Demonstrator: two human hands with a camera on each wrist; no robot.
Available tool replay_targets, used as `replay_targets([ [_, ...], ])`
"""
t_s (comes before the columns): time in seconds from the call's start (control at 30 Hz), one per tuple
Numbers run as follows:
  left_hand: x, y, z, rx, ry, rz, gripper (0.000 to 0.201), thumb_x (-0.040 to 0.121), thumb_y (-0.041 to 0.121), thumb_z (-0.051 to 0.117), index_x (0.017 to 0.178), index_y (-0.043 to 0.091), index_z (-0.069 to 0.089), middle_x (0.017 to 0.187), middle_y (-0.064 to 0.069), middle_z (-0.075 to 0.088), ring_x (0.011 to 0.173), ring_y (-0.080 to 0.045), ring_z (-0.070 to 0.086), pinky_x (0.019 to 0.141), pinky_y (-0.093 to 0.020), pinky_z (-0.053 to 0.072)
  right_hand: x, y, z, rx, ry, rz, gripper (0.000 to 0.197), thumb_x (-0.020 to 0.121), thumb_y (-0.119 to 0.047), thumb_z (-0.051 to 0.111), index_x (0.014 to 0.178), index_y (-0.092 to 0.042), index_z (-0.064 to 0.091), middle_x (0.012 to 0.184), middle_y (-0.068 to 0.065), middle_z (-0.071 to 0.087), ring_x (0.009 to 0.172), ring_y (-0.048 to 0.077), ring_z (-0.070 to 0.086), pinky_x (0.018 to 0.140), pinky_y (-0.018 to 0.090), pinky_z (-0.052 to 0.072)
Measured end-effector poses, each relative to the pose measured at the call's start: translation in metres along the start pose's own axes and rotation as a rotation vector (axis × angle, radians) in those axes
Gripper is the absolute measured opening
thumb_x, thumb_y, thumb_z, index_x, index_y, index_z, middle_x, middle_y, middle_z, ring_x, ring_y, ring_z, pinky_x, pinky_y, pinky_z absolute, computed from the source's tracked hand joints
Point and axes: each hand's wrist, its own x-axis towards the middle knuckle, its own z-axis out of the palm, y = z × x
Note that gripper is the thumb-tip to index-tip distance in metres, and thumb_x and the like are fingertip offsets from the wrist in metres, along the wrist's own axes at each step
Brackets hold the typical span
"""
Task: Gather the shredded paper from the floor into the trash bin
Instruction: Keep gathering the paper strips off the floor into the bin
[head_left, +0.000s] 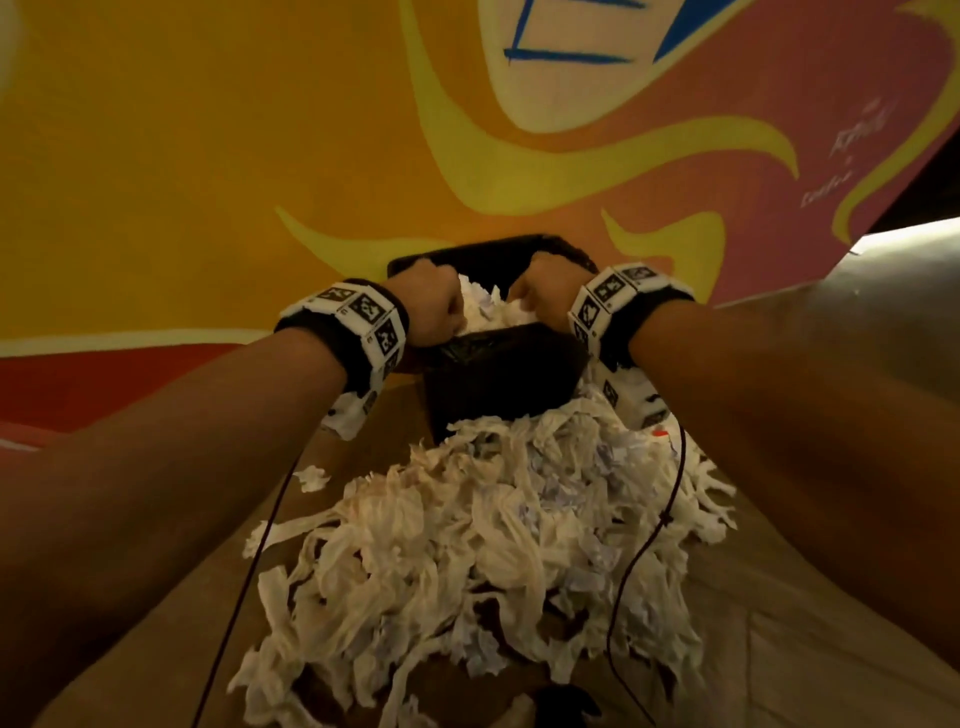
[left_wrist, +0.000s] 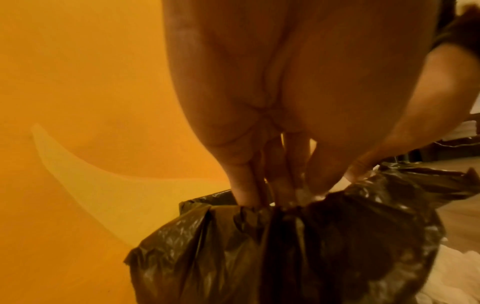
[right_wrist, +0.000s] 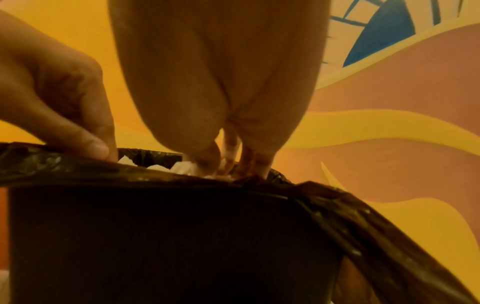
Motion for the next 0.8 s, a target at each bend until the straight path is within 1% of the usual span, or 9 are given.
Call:
replay_targets([
  [0.1,0.003,0.005,0.002,-0.003,-0.082,-0.059,0.049,0.103,0.035,0.037,0.059,0.014,0.038,0.055,-0.004,0.035,0.046,-0.019,0.027,0.049,-0.027,0.029,0.001,-0.003,0.0,0.037,-0.014,-0.061,0.034,0.094,0.006,0.046,0.116,-0.008,0.068,0.129,0.012,0.06,0.107,0.029,0.06,0.092,0.036,0.049],
  [0.23,0.012,0.015,0.003,0.034,-0.207,-0.1,0.042,0.103,0.038,0.022,0.081,0.012,0.046,0.078,-0.008,0.046,0.062,-0.021,0.04,0.065,-0.033,0.037,0.008,0.0,0.0,0.086,-0.011,-0.086,0.03,0.094,-0.004,0.049,0.105,-0.016,0.074,0.124,0.007,0.063,0.073,0.019,0.058,0.056,0.02,0.044],
  [0.3,0.017,0.017,0.004,0.057,-0.236,-0.108,0.038,0.104,0.035,0.018,0.085,0.014,0.044,0.083,-0.008,0.047,0.067,-0.021,0.042,0.068,-0.034,0.035,0.016,0.004,0.002,0.107,-0.036,-0.044,0.026,0.095,-0.018,0.051,0.109,-0.017,0.073,0.122,0.006,0.064,0.076,0.017,0.058,0.062,0.02,0.047],
  [0.37,0.022,0.017,0.005,0.03,-0.249,-0.115,0.042,0.104,0.036,0.015,0.083,0.014,0.044,0.085,-0.005,0.05,0.069,-0.019,0.042,0.067,-0.031,0.033,0.024,0.006,0.005,0.09,-0.102,0.035,0.031,0.096,-0.029,0.051,0.115,-0.014,0.069,0.126,0.007,0.062,0.1,0.023,0.06,0.087,0.03,0.05],
  [0.43,0.023,0.021,0.005,-0.046,-0.277,-0.14,0.053,0.104,0.042,0.011,0.121,0.01,0.049,0.117,-0.005,0.053,0.1,-0.022,0.052,0.084,-0.033,0.037,0.029,0.007,0.008,0.036,-0.154,0.064,0.034,0.098,-0.029,0.048,0.116,-0.005,0.065,0.129,0.011,0.059,0.113,0.028,0.057,0.093,0.031,0.045],
  [0.47,0.023,0.026,0.005,-0.053,-0.289,-0.143,0.056,0.104,0.043,0.009,0.14,0.012,0.037,0.136,-0.01,0.046,0.12,-0.026,0.048,0.097,-0.036,0.033,0.031,0.007,0.009,0.03,-0.156,0.065,0.032,0.099,-0.025,0.046,0.112,-0.002,0.063,0.128,0.015,0.058,0.114,0.031,0.056,0.089,0.031,0.043],
  [0.53,0.026,0.035,0.005,-0.026,-0.301,-0.121,0.053,0.105,0.037,0.011,0.148,0.008,0.023,0.149,-0.016,0.035,0.135,-0.031,0.035,0.107,-0.038,0.028,0.033,0.006,0.013,0.041,-0.126,0.053,0.029,0.099,-0.019,0.042,0.114,-0.002,0.06,0.128,0.019,0.056,0.117,0.034,0.053,0.09,0.036,0.041],
  [0.7,0.034,0.03,0.012,0.01,-0.386,-0.097,0.051,0.106,0.034,0.016,0.153,0.015,0.01,0.16,-0.008,0.016,0.144,-0.023,0.021,0.109,-0.023,0.019,0.035,0.009,0.026,0.055,-0.14,0.092,0.035,0.098,-0.019,0.041,0.124,-0.002,0.057,0.129,0.018,0.055,0.121,0.036,0.05,0.094,0.039,0.04],
  [0.8,0.033,0.021,0.007,0.053,-0.399,-0.094,0.045,0.106,0.033,0.024,0.145,0.014,0.035,0.139,-0.021,0.039,0.119,-0.024,0.05,0.096,-0.029,0.034,0.034,0.012,0.021,0.105,-0.1,0.061,0.03,0.095,-0.016,0.048,0.115,-0.002,0.064,0.12,0.018,0.062,0.105,0.033,0.059,0.088,0.037,0.047],
])
